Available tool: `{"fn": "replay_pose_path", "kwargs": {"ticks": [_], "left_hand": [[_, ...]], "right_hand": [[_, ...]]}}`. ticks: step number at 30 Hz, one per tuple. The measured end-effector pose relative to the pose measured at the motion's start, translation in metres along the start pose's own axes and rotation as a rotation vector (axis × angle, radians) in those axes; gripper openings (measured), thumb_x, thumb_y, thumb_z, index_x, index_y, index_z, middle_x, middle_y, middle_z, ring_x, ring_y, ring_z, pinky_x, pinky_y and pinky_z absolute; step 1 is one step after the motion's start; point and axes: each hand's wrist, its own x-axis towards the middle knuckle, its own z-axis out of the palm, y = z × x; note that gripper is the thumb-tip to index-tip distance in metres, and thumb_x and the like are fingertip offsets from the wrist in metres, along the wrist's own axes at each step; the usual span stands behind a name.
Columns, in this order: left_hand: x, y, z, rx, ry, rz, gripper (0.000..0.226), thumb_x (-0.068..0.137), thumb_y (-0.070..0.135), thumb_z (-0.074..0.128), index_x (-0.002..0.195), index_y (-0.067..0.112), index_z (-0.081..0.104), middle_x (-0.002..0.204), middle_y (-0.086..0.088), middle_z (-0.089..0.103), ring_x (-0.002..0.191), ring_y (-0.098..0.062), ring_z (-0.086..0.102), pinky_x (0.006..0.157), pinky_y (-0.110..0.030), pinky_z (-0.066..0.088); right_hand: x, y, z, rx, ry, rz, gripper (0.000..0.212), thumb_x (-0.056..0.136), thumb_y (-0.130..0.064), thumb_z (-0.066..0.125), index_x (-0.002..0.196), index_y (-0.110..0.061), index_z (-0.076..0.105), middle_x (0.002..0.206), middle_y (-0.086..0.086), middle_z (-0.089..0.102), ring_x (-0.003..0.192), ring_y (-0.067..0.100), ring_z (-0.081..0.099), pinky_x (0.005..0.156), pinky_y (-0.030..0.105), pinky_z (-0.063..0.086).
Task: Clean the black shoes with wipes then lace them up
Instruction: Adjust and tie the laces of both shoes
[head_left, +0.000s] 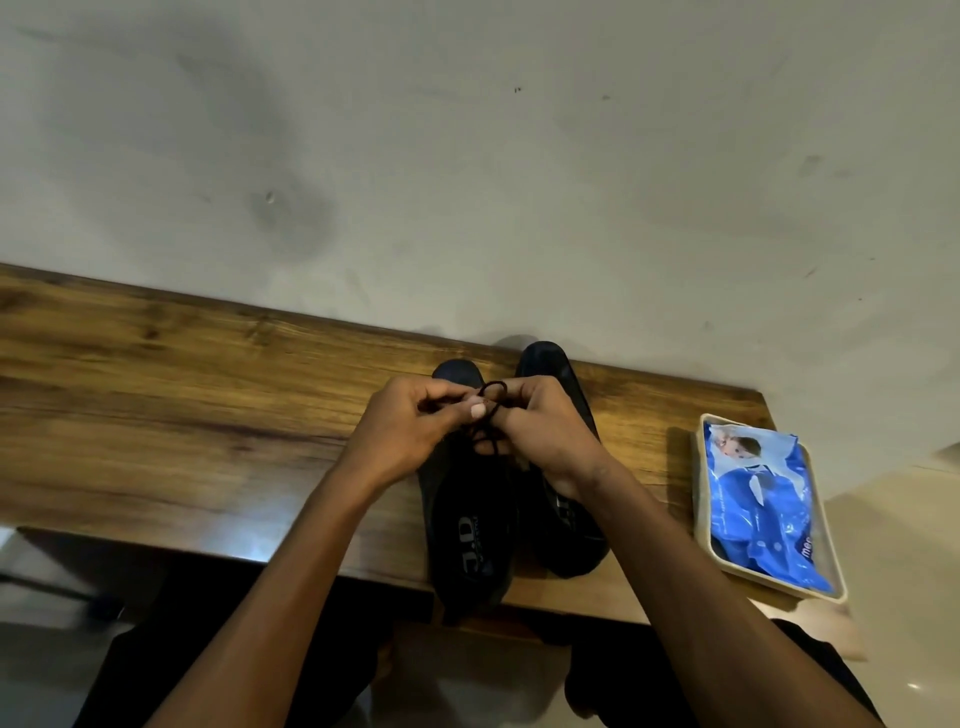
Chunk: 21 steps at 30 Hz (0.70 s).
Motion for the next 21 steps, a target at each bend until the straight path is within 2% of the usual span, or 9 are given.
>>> {"fn": "replay_pose_path", "kwargs": {"ticks": [4,8,11,13,15,17,19,21], "left_hand": [[0.0,-0.004,-0.003,0.084,0.03,-0.054,0.011,0.086,0.02,0.074,0.097,0.021,0.08,0.089,0.007,0.078,0.091,-0.008,0.071,0.092,-0.041,0.056],[-0.001,-0.003,0.002,0.159,0.065,-0.057,0.005,0.085,0.023,0.076,0.088,0.022,0.081,0.083,0.009,0.076,0.085,-0.007,0.069,0.083,-0.036,0.057],[-0.002,-0.001,0.003,0.199,0.084,-0.043,0.004,0.084,0.025,0.077,0.082,0.023,0.08,0.079,0.01,0.075,0.082,-0.005,0.068,0.075,-0.03,0.055],[-0.003,0.0,0.003,0.257,0.096,-0.011,0.007,0.085,0.025,0.075,0.08,0.023,0.08,0.075,0.011,0.074,0.075,0.0,0.066,0.065,-0.021,0.048],[-0.004,0.002,0.005,0.315,0.107,0.018,0.01,0.086,0.025,0.074,0.078,0.023,0.079,0.072,0.012,0.072,0.068,0.002,0.063,0.059,-0.013,0.04],[-0.004,0.002,0.006,0.351,0.109,0.026,0.012,0.088,0.025,0.071,0.078,0.023,0.077,0.071,0.011,0.07,0.063,0.0,0.06,0.056,-0.014,0.036],[-0.004,0.002,0.006,0.379,0.113,0.028,0.014,0.09,0.023,0.069,0.077,0.021,0.074,0.07,0.009,0.068,0.06,-0.002,0.057,0.054,-0.016,0.035],[-0.005,0.002,0.006,0.393,0.117,0.038,0.016,0.092,0.021,0.067,0.077,0.02,0.072,0.07,0.01,0.066,0.06,-0.001,0.056,0.053,-0.012,0.034]], "right_hand": [[0.004,-0.001,0.001,0.059,0.076,0.032,0.023,0.099,-0.016,0.063,0.106,0.004,0.069,0.081,0.015,0.07,0.061,0.012,0.067,0.054,0.02,0.054],[0.007,-0.001,0.001,0.073,0.132,0.061,0.028,0.103,-0.023,0.057,0.096,0.0,0.071,0.069,0.008,0.068,0.055,0.013,0.066,0.049,0.021,0.053],[0.01,0.001,0.0,0.098,0.142,0.096,0.032,0.106,-0.025,0.051,0.098,0.0,0.069,0.071,0.01,0.07,0.059,0.016,0.069,0.053,0.025,0.057],[0.012,0.002,0.001,0.069,0.155,0.088,0.028,0.103,-0.026,0.057,0.097,0.0,0.068,0.072,0.011,0.071,0.058,0.015,0.069,0.052,0.025,0.056],[0.013,0.004,0.003,-0.01,0.202,0.052,0.022,0.096,-0.025,0.068,0.099,-0.004,0.067,0.072,0.01,0.072,0.056,0.014,0.069,0.051,0.025,0.054],[0.015,0.006,0.004,-0.129,0.286,0.017,0.027,0.089,-0.026,0.077,0.106,-0.013,0.06,0.071,0.008,0.074,0.056,0.015,0.071,0.052,0.027,0.056],[0.015,0.007,0.005,-0.292,0.353,-0.025,0.037,0.086,-0.029,0.08,0.109,-0.02,0.053,0.07,0.005,0.074,0.055,0.013,0.072,0.053,0.029,0.058],[0.016,0.009,0.002,-0.509,0.373,-0.07,0.03,0.086,-0.032,0.079,0.102,-0.021,0.056,0.068,0.001,0.072,0.052,0.01,0.069,0.054,0.029,0.06]]}}
